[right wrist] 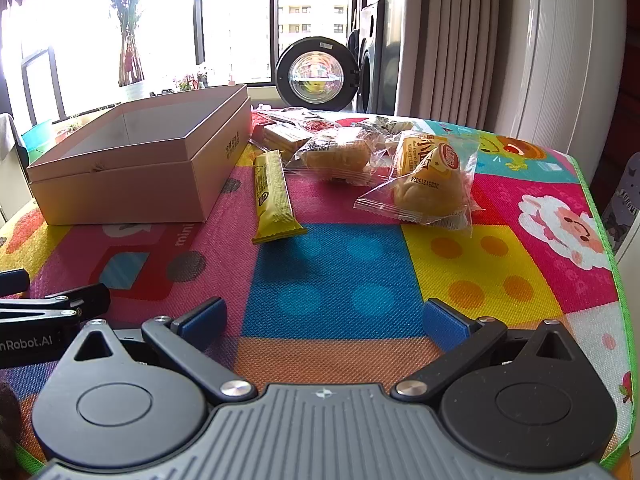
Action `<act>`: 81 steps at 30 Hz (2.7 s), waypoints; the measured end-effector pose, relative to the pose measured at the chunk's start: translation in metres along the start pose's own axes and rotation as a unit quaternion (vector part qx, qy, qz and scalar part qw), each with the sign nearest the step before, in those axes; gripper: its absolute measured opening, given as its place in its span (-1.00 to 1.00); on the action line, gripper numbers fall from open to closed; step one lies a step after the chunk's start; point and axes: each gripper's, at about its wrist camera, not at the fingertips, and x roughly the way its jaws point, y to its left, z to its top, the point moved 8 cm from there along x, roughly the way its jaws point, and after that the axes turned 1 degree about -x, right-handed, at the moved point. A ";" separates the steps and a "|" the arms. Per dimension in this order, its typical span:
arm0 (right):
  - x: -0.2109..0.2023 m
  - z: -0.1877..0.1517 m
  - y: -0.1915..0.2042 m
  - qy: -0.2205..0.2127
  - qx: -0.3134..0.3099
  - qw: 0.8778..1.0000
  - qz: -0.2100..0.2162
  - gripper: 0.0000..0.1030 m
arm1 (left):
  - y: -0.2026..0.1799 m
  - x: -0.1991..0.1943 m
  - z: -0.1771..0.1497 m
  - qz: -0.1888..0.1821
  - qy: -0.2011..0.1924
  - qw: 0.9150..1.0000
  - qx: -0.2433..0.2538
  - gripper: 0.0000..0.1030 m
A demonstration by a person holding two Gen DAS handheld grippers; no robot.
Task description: Organize objects
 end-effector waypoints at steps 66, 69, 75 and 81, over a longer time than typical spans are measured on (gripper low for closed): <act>-0.066 0.056 -0.003 -0.097 0.021 0.994 0.048 1.00 | 0.072 -0.018 0.099 0.005 -0.129 0.991 -0.036 0.99; -0.075 0.070 -0.008 -0.135 0.032 0.990 0.036 1.00 | 0.097 0.014 0.121 0.023 -0.105 0.993 -0.039 0.99; -0.049 0.077 -0.005 -0.094 0.002 0.994 0.047 1.00 | 0.112 0.084 0.133 0.008 -0.022 0.997 -0.069 -0.39; -0.026 0.062 0.008 -0.060 -0.071 0.995 0.021 1.00 | 0.105 0.105 0.125 0.005 -0.021 0.997 -0.080 -0.73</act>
